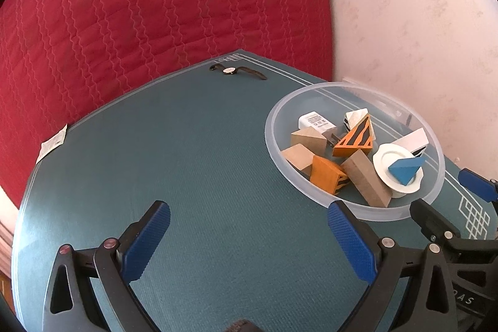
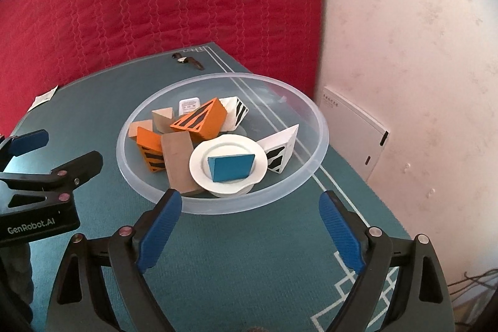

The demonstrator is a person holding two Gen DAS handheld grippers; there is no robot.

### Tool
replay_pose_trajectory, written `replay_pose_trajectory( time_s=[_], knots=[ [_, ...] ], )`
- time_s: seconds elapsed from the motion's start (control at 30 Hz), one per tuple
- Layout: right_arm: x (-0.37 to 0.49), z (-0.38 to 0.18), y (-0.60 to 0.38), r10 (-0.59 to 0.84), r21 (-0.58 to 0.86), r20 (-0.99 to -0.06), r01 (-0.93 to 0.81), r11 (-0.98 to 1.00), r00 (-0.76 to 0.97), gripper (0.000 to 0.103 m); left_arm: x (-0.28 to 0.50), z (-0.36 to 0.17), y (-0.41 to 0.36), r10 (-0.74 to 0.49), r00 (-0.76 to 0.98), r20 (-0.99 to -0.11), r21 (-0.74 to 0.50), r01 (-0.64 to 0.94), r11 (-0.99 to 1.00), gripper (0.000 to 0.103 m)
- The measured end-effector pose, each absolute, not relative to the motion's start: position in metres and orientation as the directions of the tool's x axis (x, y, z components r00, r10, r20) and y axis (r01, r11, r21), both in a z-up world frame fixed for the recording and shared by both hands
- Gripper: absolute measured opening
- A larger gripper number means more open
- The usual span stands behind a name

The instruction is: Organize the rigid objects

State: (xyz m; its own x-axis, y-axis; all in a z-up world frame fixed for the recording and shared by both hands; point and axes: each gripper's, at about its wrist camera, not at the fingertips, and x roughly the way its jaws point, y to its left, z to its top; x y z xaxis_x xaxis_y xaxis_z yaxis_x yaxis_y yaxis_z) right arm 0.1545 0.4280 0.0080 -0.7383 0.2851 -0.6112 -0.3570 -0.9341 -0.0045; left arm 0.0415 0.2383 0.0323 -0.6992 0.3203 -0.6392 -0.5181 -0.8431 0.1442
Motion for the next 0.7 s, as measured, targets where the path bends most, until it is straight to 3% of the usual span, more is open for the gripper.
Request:
replay_pose_trajectory(
  time_s=[0.7],
  knots=[
    [0.1523, 0.0077, 0.4281, 0.289, 0.001, -0.61, -0.365, -0.931, -0.738, 0.091, 0.0467, 0.0302, 0.2432, 0.333, -0.701, -0.631, 0.157, -0.536, -0.83, 0.103]
  ],
)
